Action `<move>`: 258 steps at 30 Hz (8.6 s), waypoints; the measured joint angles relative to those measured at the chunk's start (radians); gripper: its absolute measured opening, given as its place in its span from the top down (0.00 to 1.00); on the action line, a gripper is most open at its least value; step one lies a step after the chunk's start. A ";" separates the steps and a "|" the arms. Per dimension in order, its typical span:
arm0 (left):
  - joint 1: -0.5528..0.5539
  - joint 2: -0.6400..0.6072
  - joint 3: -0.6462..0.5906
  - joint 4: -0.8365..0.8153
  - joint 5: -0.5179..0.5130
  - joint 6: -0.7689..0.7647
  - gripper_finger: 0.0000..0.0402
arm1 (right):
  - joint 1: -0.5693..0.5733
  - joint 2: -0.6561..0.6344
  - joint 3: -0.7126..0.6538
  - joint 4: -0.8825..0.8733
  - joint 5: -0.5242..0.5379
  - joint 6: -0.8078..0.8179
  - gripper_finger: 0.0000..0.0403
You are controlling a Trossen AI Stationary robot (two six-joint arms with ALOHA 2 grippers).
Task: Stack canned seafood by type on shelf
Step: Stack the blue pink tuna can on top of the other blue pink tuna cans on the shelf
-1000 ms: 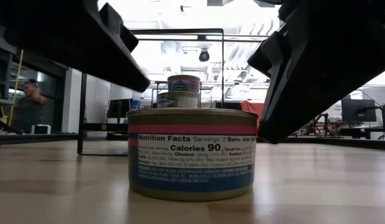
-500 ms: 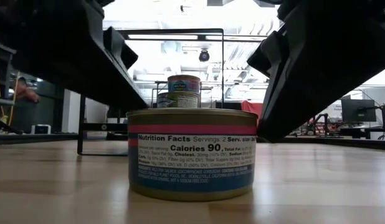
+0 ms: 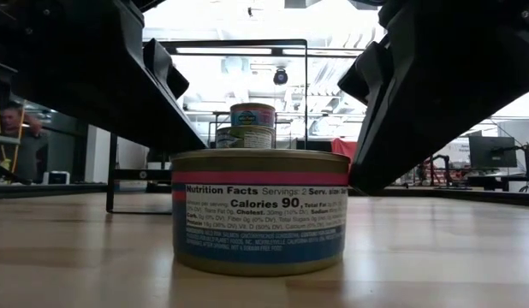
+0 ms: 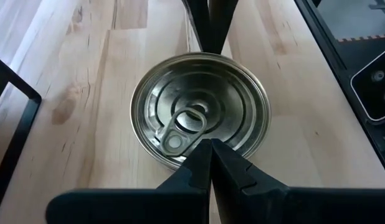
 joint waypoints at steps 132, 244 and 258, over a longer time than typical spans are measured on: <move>-0.157 -0.449 0.000 -0.392 -0.176 -0.219 1.00 | -0.135 0.008 0.222 -0.280 -0.111 0.150 0.18; 0.403 -0.866 0.000 -0.448 -0.249 0.117 1.00 | -1.100 -0.334 -0.206 0.636 -0.278 0.704 0.55; 0.448 -0.910 0.000 -0.514 -0.171 0.149 1.00 | -1.047 -0.217 -0.086 0.572 -0.256 0.738 0.55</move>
